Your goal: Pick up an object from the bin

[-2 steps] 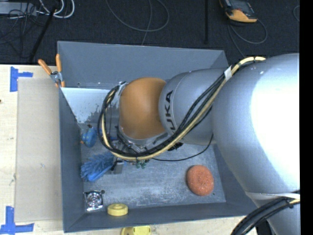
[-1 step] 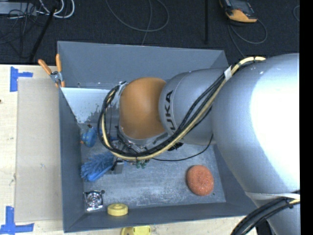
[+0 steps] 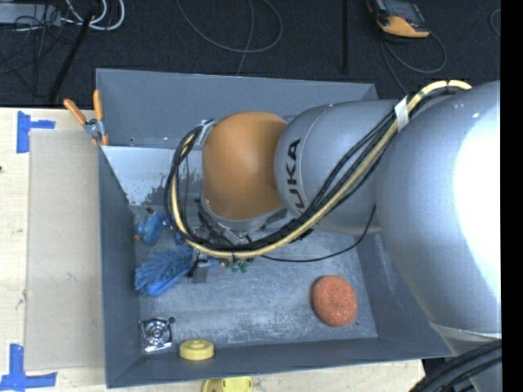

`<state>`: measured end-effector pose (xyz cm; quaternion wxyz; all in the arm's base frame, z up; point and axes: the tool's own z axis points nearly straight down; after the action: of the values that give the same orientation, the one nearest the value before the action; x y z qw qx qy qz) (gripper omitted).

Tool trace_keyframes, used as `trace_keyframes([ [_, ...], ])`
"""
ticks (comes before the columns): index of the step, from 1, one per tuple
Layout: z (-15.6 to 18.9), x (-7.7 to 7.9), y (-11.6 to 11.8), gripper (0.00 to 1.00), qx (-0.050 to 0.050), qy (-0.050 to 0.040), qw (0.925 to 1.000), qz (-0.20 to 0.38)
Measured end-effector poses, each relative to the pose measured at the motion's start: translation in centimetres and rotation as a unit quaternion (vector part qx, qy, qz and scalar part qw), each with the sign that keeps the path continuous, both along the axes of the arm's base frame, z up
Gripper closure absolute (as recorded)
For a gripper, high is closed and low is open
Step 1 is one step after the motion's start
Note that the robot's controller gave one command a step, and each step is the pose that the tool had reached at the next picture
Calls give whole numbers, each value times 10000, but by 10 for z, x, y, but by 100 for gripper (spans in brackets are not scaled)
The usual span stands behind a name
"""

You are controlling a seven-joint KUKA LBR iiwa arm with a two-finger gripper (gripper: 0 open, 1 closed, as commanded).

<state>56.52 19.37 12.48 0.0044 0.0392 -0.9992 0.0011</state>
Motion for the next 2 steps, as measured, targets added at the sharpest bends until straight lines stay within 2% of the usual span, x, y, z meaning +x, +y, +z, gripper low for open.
trace_keyframes([
  [1, 33, 5, 13, 100, 26, -76, 10000, 34],
  [2, 65, -14, 6, 100, 1, -3, 9999, 133],
])
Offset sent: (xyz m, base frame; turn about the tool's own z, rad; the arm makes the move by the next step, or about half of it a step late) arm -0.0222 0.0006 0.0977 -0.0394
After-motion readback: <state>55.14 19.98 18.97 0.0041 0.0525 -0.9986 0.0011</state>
